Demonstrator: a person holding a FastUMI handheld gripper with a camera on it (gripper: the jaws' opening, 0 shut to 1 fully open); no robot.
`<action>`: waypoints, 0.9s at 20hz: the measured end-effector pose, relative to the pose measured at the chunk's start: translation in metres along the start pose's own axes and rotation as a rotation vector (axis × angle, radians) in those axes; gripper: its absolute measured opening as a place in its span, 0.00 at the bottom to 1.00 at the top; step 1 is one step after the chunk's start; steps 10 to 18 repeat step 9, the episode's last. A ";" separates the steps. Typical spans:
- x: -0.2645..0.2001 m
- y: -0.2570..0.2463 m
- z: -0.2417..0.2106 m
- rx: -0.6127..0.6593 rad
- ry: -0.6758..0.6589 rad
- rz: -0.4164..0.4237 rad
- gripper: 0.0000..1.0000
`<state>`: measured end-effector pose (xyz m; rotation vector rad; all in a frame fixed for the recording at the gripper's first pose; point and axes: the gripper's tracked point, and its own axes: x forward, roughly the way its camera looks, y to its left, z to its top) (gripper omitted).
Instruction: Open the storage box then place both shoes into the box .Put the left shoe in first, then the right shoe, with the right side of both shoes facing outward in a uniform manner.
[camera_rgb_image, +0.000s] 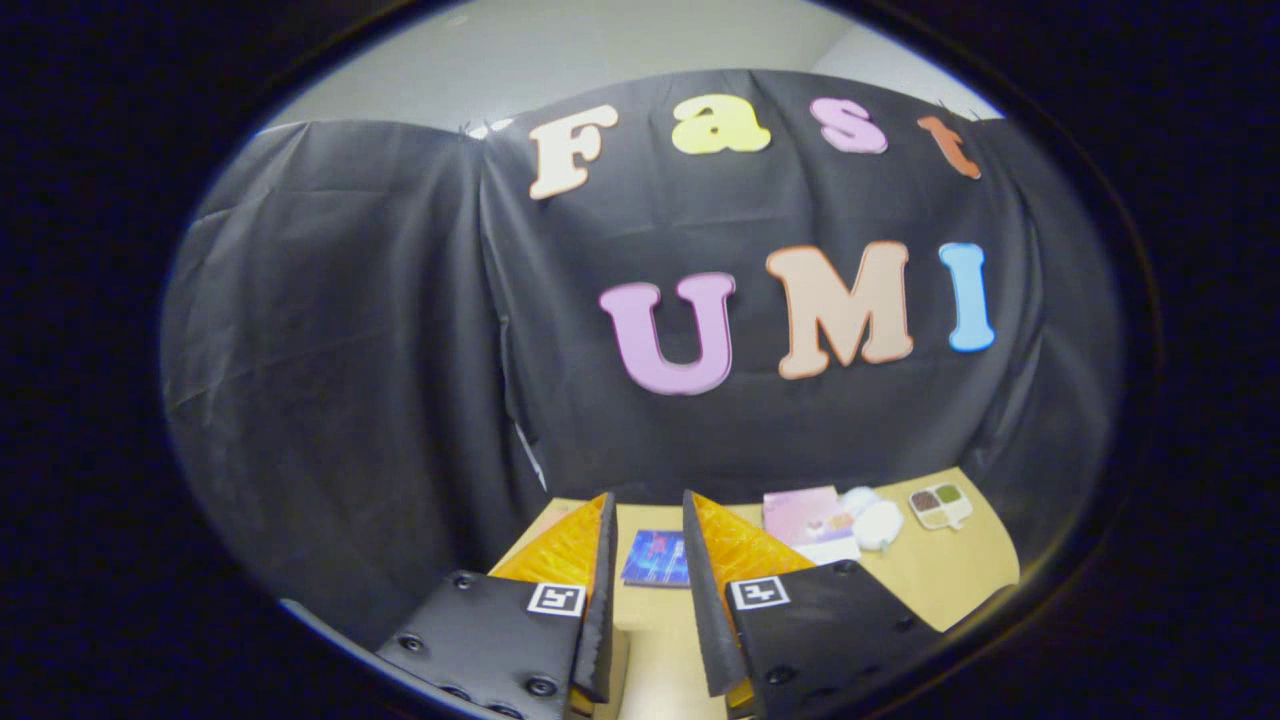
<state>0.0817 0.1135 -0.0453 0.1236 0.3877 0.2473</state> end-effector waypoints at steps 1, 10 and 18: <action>-0.003 -0.004 0.017 -0.016 -0.029 -0.006 0.38; -0.027 -0.031 0.105 -0.072 -0.224 -0.071 0.38; -0.027 -0.031 0.105 -0.072 -0.224 -0.071 0.38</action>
